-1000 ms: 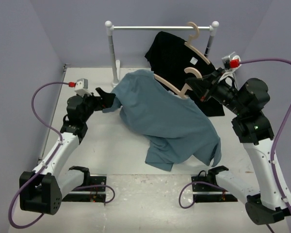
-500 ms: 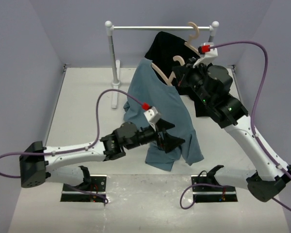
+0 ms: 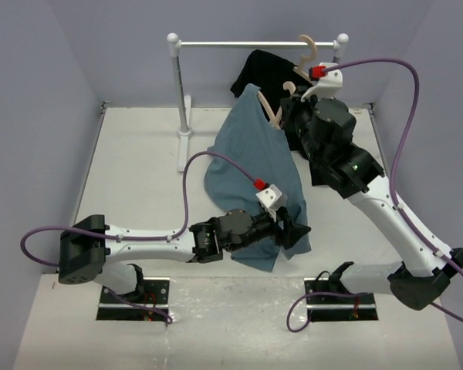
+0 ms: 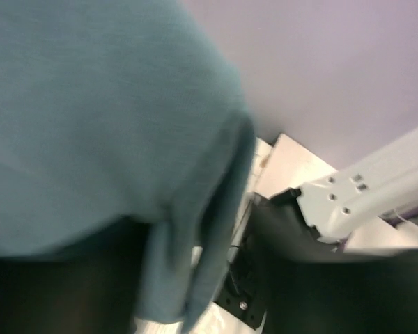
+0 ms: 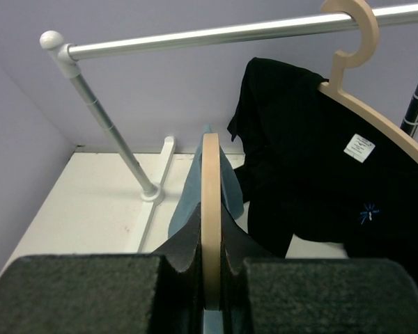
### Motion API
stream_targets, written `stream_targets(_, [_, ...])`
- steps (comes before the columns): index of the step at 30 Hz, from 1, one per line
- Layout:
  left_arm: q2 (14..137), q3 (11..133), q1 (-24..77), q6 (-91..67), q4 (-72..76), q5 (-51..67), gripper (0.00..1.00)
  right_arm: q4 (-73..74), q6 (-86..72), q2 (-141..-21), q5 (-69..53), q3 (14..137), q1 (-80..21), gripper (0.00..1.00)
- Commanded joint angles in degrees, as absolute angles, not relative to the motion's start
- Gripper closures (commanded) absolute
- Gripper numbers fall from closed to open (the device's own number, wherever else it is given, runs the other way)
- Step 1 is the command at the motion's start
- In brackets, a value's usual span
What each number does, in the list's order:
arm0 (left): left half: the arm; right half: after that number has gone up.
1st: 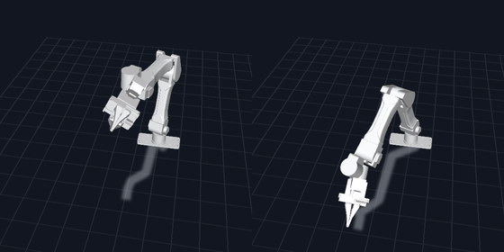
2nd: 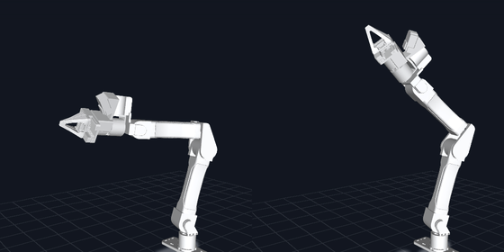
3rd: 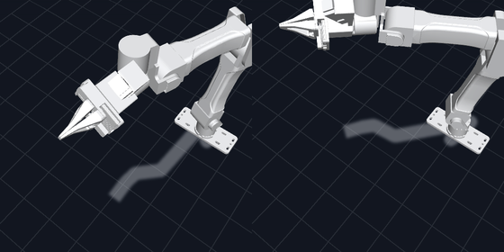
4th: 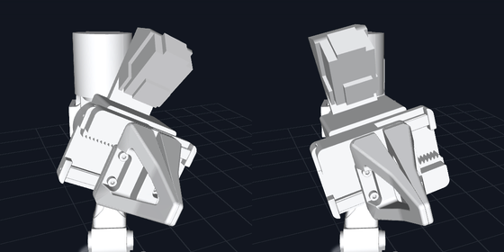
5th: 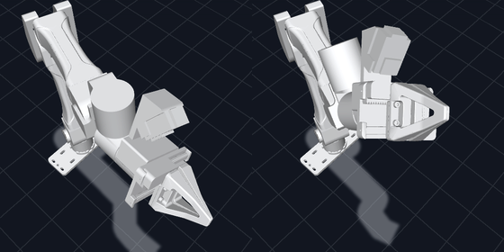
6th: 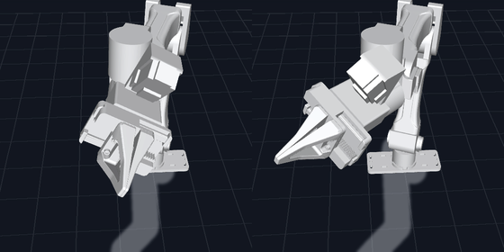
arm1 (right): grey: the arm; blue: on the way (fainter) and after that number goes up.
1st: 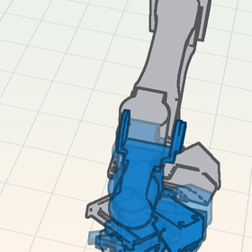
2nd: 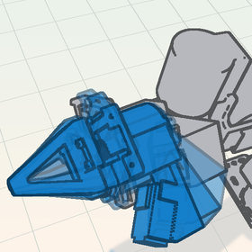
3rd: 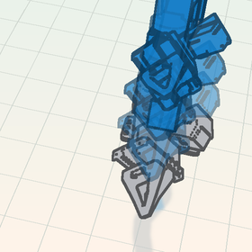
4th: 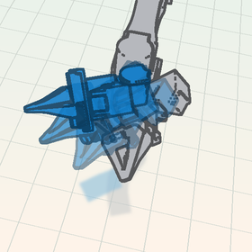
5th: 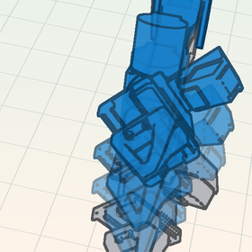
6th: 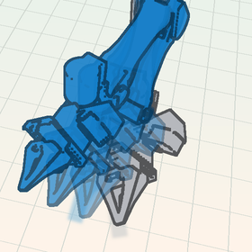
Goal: Place the t-shirt on the hanger
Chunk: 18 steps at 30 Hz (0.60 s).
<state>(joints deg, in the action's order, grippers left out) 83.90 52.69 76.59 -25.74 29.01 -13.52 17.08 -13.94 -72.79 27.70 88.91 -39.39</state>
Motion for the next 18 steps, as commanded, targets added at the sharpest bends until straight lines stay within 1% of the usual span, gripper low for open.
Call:
stream_targets(1, [84.6, 54.5, 77.3, -24.9, 29.0, -21.8, 1.0, 13.2, -12.7, -71.9, 30.5, 92.5, -40.0, 1.0])
stream_targets(7, [83.8, 51.3, 80.9, -26.5, 28.3, -20.1, 1.0, 12.9, -10.2, -73.7, 30.6, 95.7, -39.3, 1.0])
stream_targets(11, [84.3, 47.5, 85.7, -28.1, 30.6, -20.4, 1.0, 12.7, -9.0, -75.2, 30.9, 98.2, -39.2, 1.0])
stream_targets(18, [84.0, 45.4, 88.5, -27.9, 32.5, -19.4, 1.0, 7.5, -6.9, -76.1, 32.2, 93.8, -39.2, 1.0])
